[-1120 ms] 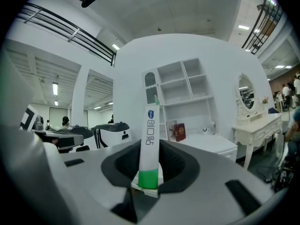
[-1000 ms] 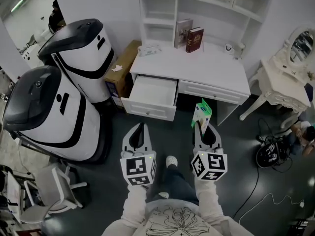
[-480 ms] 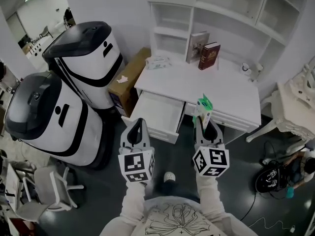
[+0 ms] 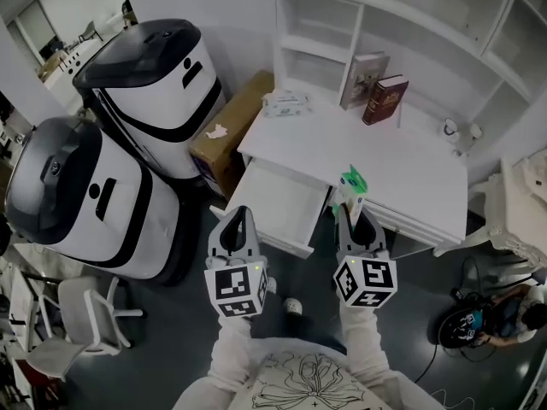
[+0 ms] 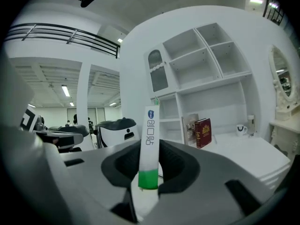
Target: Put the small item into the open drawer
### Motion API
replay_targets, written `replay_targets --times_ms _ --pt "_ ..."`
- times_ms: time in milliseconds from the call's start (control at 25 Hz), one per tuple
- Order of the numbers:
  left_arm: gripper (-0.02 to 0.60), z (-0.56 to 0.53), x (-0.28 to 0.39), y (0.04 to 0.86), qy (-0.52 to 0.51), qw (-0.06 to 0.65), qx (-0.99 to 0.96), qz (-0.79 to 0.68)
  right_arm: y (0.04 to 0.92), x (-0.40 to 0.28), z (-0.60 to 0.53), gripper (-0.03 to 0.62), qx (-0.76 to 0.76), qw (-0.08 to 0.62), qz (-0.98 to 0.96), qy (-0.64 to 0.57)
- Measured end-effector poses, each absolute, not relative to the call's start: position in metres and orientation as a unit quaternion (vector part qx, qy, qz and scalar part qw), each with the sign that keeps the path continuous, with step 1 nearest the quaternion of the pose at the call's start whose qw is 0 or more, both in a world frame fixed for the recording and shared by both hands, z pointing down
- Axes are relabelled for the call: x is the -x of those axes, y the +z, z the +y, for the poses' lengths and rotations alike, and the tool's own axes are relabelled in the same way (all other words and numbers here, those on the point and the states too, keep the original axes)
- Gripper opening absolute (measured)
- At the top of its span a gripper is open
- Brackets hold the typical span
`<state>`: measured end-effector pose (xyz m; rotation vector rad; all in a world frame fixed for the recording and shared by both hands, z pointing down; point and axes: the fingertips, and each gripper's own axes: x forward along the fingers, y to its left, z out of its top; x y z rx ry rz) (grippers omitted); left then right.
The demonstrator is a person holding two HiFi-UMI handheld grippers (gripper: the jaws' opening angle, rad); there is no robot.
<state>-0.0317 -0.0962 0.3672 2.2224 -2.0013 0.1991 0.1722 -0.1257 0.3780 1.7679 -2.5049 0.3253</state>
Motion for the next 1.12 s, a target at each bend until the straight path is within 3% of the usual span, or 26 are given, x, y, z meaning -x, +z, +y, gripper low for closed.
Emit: replay_targets --times_ms 560,1120 --pt "0.006 -0.22 0.079 0.41 0.098 0.103 -0.748 -0.649 0.435 -0.108 -0.244 0.089 -0.552 0.073 -0.815 0.159" --pt "0.006 -0.288 0.113 0.512 0.161 0.196 -0.745 -0.617 0.549 -0.042 -0.293 0.089 -0.48 0.186 -0.826 0.227"
